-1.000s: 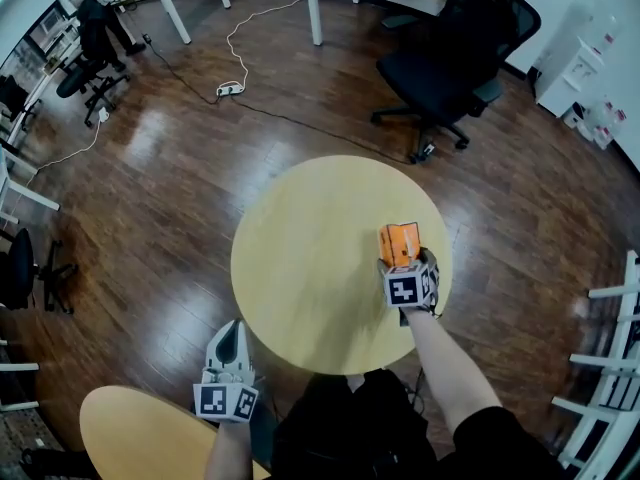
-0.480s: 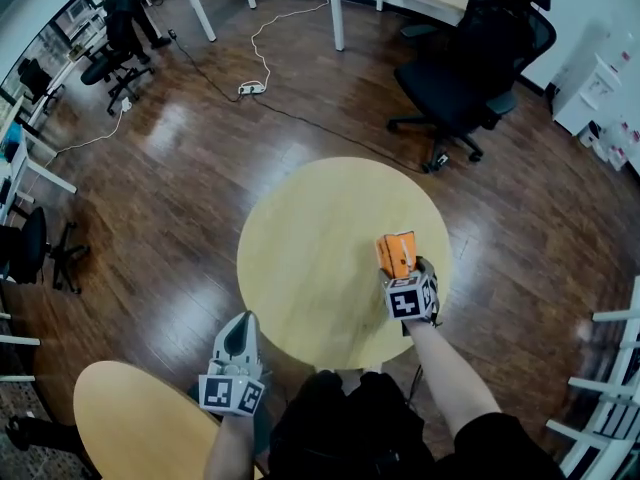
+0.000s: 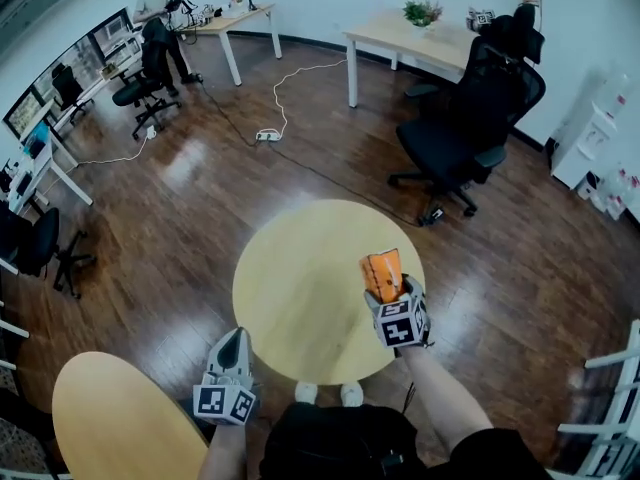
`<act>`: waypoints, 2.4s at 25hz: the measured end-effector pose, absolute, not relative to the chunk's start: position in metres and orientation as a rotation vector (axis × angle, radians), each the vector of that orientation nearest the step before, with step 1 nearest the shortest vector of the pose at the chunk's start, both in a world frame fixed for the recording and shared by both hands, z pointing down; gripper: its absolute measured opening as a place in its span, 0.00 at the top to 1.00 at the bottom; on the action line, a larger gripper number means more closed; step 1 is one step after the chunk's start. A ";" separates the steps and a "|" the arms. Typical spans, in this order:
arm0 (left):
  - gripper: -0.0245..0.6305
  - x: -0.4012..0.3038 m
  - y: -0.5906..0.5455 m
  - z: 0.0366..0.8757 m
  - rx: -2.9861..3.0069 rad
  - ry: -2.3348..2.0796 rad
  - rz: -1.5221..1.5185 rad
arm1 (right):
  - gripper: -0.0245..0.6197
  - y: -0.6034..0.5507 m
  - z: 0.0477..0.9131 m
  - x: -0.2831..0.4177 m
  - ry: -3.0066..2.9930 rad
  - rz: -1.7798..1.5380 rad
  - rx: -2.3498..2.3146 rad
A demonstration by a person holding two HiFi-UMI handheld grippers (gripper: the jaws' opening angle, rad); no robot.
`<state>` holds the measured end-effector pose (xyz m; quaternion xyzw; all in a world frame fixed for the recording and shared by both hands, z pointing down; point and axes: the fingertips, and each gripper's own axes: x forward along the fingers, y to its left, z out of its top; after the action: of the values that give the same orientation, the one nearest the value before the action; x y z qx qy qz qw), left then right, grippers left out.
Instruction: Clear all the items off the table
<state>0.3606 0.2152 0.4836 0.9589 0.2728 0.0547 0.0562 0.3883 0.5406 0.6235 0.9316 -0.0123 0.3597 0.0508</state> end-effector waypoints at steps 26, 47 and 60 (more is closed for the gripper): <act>0.96 0.191 -0.028 0.408 3.011 -0.123 -0.205 | 0.35 0.152 0.454 0.368 -1.197 0.422 2.656; 0.96 -0.197 -0.276 0.439 2.683 -1.317 -0.329 | 0.35 -0.260 0.483 0.096 -1.850 0.229 1.890; 0.96 -0.249 -0.269 0.479 2.421 -1.656 -0.119 | 0.34 -0.320 0.635 0.111 -1.806 0.465 1.545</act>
<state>-0.2493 -0.2685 0.4787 0.8203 -0.5612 -0.0402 0.1028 0.1114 -0.3197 0.6347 0.5970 -0.6980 0.1797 0.3523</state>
